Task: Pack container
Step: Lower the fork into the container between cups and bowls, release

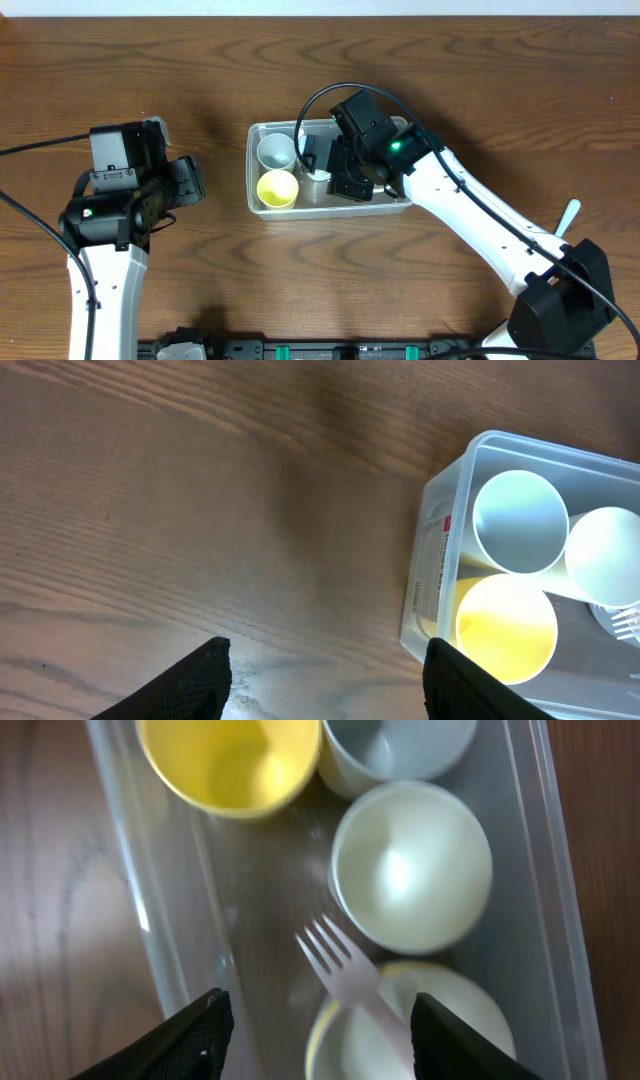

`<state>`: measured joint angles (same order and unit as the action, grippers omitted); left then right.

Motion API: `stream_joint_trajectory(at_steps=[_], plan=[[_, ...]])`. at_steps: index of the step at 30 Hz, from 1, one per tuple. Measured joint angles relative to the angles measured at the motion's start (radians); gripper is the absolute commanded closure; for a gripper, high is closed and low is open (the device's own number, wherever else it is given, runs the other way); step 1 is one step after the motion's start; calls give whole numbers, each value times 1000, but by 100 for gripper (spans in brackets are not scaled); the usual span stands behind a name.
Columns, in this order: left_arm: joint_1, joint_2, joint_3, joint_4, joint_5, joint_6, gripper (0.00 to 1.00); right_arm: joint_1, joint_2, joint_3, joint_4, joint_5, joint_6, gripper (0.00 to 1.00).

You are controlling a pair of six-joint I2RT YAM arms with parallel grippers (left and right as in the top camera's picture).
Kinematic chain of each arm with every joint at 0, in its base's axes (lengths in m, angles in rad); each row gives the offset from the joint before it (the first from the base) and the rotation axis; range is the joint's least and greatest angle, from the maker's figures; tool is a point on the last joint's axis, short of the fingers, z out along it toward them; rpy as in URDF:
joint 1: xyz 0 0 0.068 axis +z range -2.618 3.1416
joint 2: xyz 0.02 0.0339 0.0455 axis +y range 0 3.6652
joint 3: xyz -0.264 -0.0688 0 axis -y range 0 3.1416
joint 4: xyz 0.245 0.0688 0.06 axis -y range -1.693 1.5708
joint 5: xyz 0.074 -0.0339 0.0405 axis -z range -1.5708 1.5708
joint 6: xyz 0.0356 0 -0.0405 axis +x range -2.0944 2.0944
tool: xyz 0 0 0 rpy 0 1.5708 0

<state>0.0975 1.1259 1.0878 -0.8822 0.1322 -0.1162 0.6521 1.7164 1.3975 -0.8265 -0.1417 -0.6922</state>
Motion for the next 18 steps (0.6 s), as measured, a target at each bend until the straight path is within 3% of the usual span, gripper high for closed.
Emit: stream_joint_trajectory(at_steps=[2, 10, 18], plan=[[0, 0, 0, 0, 0, 0, 38, -1, 0, 0, -14, 33, 4, 31], [0, 0, 0, 0, 0, 0, 38, -35, 0, 0, -55, 74, -8, 28], [0, 0, 0, 0, 0, 0, 38, -65, 11, 0, -55, 83, -144, 27]])
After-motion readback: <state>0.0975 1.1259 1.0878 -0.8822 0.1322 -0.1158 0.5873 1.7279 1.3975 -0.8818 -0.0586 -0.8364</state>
